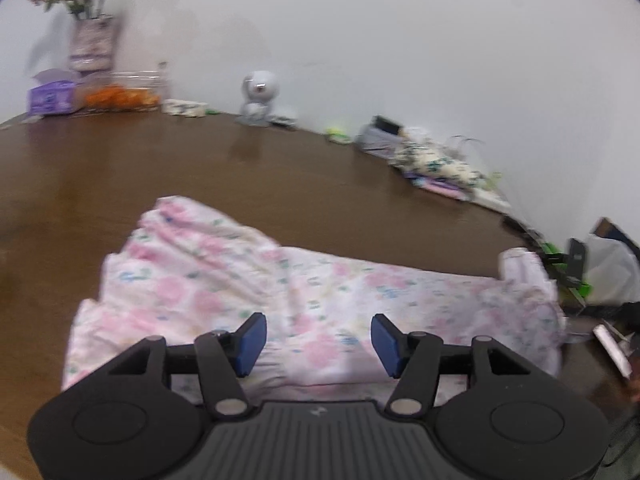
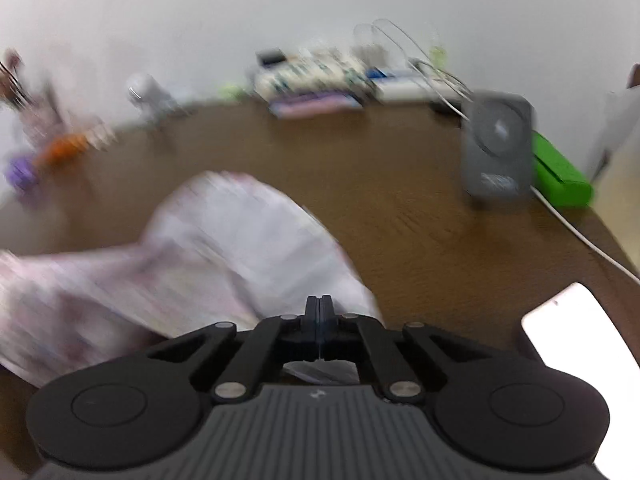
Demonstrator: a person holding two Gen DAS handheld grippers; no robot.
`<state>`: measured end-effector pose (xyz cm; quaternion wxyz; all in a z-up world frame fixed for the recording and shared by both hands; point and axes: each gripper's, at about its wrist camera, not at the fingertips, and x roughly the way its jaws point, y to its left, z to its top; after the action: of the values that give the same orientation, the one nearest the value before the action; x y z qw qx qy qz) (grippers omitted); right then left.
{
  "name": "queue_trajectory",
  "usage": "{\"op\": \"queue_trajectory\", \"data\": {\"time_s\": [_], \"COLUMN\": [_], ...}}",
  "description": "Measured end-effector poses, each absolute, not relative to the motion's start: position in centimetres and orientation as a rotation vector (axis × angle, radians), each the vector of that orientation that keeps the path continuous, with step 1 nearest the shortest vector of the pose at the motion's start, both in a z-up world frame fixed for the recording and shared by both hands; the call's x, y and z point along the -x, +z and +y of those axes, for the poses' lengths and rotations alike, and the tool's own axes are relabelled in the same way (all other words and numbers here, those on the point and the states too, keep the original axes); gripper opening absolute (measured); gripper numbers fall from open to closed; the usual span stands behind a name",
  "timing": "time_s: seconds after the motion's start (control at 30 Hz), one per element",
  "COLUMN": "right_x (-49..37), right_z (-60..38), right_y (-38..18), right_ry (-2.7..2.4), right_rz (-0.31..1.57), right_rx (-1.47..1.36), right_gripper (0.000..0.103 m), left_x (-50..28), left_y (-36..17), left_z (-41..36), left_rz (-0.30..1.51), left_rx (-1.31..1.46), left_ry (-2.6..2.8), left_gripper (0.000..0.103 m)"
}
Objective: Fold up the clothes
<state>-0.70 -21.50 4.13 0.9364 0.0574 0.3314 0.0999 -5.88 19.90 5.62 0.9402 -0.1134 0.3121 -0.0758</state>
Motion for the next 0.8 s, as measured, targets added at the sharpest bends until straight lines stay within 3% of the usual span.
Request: {"op": "queue_trajectory", "data": {"time_s": [0.23,0.27,0.3,0.37,0.63,0.7,0.8], "right_x": [1.0,1.2,1.4,1.7,3.2,2.8,2.2], "right_z": [-15.0,-15.6,-16.3,-18.8,-24.1,-23.4,-22.0], "right_y": [9.1,8.6,8.2,7.0,3.3,2.7,2.2], "right_ry": [0.458,0.41,0.362,0.217,0.002,0.022,0.045], "right_rz": [0.551,0.558,0.565,0.587,0.741,0.759,0.764], "right_rx": [-0.067,-0.06,-0.053,-0.061,-0.067,-0.061,-0.016], "right_gripper": [0.001,0.013,0.039,0.06,0.057,0.034,0.011], "left_x": [6.3,6.4,6.5,6.4,5.7,6.0,6.3], "left_y": [5.6,5.5,5.4,5.1,5.4,5.3,5.2], "left_z": [20.1,20.2,20.2,20.4,19.9,19.9,20.1], "left_rz": [0.63,0.63,0.63,0.634,0.629,0.632,0.635], "left_rx": [0.215,0.216,0.216,0.218,0.198,0.194,0.197], "left_ry": [-0.144,-0.147,-0.149,-0.15,-0.168,-0.163,-0.155], "left_gripper": [0.057,0.057,0.057,0.057,0.058,0.058,0.058]}}
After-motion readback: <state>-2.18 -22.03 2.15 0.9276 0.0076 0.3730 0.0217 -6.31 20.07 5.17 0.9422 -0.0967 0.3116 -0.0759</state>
